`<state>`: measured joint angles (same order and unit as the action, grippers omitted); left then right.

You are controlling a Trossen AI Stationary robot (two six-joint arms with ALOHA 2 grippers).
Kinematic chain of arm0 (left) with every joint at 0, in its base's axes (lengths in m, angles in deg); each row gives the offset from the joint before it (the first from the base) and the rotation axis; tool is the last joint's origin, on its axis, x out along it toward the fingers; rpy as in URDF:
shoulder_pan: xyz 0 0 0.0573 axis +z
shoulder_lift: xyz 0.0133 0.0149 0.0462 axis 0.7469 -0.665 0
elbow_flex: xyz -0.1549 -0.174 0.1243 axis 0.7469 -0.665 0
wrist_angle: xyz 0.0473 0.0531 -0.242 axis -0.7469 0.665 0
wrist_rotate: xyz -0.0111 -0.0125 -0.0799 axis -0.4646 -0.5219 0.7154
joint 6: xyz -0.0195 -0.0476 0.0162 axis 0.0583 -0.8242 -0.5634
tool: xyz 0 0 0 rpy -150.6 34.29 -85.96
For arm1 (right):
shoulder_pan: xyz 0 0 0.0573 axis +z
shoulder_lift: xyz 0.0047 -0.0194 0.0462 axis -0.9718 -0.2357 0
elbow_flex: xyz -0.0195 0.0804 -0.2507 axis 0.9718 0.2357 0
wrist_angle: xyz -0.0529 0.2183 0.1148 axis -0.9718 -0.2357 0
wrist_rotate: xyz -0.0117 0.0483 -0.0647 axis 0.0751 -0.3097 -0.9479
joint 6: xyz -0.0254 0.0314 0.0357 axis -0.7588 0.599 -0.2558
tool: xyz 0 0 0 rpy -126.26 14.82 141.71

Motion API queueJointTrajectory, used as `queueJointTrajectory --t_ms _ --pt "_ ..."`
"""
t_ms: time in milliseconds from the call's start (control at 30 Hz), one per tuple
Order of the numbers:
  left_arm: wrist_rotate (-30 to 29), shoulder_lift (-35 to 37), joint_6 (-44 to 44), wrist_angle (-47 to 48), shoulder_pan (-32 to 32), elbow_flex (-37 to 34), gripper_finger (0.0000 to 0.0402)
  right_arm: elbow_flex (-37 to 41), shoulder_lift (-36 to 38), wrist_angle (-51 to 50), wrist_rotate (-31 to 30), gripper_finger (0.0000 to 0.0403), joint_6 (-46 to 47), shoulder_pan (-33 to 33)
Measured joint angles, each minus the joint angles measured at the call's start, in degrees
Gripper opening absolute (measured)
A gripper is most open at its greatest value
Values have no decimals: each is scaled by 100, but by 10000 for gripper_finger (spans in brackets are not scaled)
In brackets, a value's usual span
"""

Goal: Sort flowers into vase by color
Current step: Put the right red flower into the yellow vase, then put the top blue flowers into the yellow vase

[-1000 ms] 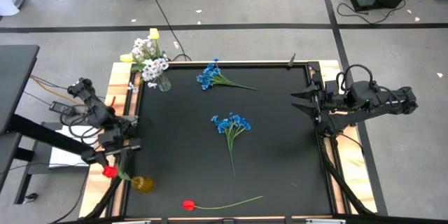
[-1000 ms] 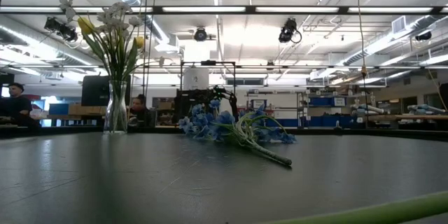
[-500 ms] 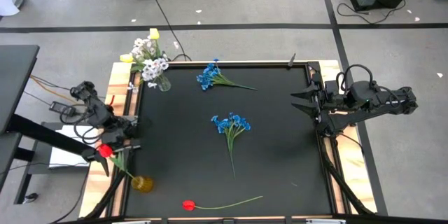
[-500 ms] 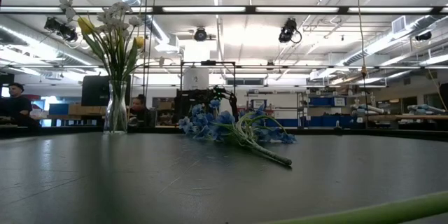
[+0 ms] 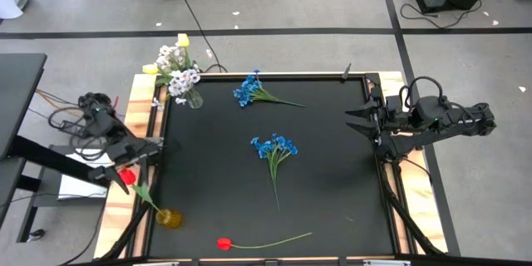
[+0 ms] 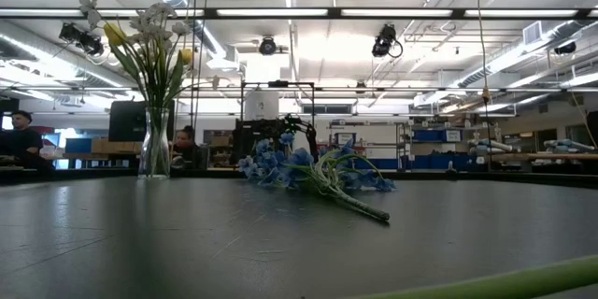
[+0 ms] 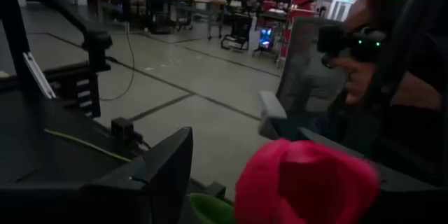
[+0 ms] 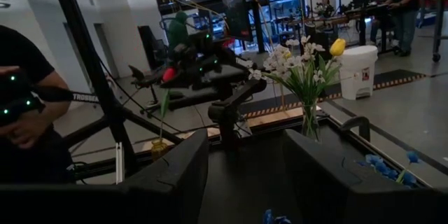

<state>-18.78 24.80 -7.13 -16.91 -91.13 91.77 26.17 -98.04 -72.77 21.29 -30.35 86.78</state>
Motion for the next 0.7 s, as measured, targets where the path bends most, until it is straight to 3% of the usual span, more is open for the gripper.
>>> queueJointTrajectory --t_ms 300,467,700 --pt "-12 -150 -497 876 0 979 256 2 2 0 0 191 0 0" --pt "-193 -197 -752 917 0 1258 256 0 2 0 0 191 0 0" --pt "-1606 -358 -264 623 0 1331 256 0 2 0 1 191 -2 1"
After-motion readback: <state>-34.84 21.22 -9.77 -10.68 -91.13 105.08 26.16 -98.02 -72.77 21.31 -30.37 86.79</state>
